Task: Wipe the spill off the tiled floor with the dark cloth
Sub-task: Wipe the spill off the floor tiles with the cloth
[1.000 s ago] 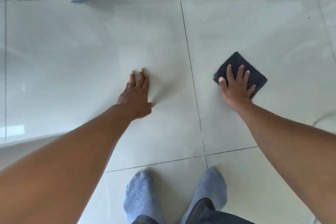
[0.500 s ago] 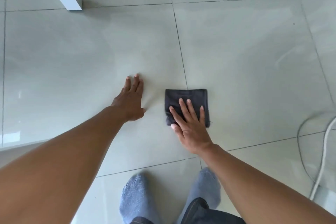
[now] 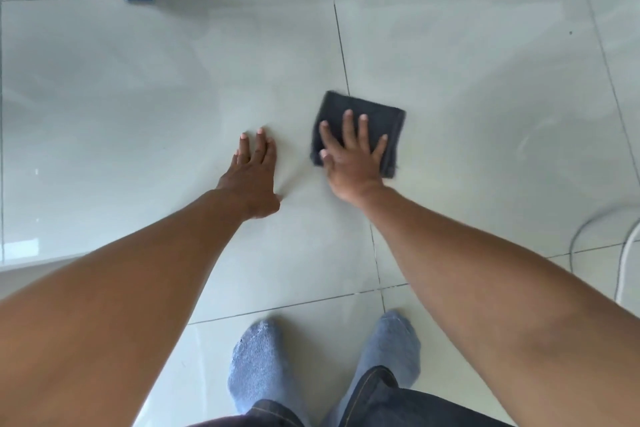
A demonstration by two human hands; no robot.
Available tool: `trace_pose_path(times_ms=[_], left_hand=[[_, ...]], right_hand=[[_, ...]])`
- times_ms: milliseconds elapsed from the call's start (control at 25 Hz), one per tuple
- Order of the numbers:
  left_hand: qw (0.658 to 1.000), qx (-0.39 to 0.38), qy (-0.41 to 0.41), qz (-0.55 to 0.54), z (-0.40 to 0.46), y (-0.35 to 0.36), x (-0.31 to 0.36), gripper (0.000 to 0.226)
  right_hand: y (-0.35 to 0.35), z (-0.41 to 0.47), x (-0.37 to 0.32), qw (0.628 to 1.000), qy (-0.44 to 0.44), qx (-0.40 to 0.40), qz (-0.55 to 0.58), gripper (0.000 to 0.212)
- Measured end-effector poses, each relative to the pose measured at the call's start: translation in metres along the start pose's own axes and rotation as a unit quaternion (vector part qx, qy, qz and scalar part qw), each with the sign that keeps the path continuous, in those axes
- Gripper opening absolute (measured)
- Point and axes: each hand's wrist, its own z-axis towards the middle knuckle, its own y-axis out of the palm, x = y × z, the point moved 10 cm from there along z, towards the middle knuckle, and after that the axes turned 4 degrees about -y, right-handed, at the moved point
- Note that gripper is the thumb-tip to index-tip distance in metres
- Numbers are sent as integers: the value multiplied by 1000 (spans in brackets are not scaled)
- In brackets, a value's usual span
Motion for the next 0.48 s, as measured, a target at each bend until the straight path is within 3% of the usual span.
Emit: trace_pose_path(times_ms=[160, 280, 480], left_hand=[[1000, -9, -4, 3, -3, -1, -1, 110], [1000, -5, -3, 6, -2, -4, 0, 109], [1000, -3, -8, 2, -2, -3, 2, 108]], right_hand=[[35, -63, -42, 994, -110, 1, -25, 55], [34, -94, -2, 986, -160, -2, -45, 57], [19, -70, 48, 999, -37, 0, -11, 58]])
